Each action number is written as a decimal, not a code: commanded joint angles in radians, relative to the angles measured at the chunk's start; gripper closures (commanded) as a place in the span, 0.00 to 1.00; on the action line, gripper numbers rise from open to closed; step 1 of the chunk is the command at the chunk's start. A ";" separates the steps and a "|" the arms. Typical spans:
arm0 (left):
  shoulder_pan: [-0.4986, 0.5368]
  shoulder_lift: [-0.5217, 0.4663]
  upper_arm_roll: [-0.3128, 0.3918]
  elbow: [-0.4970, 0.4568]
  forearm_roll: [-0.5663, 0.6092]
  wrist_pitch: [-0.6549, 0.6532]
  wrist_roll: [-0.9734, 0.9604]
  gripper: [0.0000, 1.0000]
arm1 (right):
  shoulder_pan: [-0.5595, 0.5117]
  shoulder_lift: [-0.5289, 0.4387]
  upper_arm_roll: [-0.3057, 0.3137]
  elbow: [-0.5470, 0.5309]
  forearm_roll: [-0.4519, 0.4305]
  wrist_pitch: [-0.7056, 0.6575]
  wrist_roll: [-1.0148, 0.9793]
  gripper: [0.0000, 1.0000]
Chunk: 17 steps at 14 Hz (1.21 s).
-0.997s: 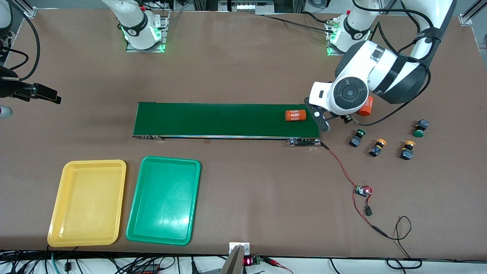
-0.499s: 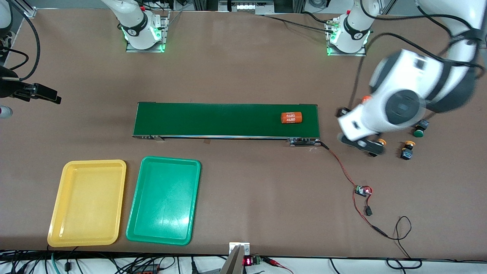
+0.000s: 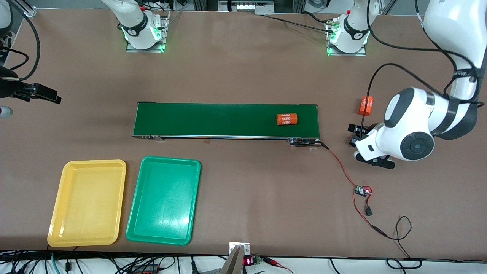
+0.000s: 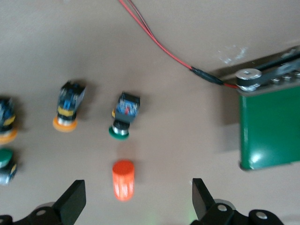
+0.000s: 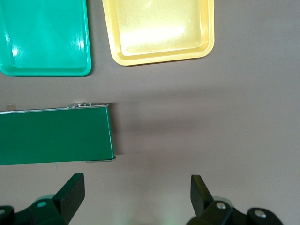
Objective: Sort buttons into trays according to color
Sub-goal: 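Move the left gripper back and grasp a green-capped button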
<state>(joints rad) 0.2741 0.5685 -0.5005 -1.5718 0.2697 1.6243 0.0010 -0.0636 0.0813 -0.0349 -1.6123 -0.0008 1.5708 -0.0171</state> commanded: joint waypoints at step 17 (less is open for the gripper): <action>0.157 -0.050 -0.004 -0.545 0.207 0.768 0.208 0.04 | 0.001 0.002 0.001 0.011 0.012 -0.002 0.013 0.00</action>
<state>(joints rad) 0.4091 0.5448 -0.5002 -2.0639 0.4532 2.3367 0.1856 -0.0633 0.0813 -0.0352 -1.6123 -0.0008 1.5709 -0.0171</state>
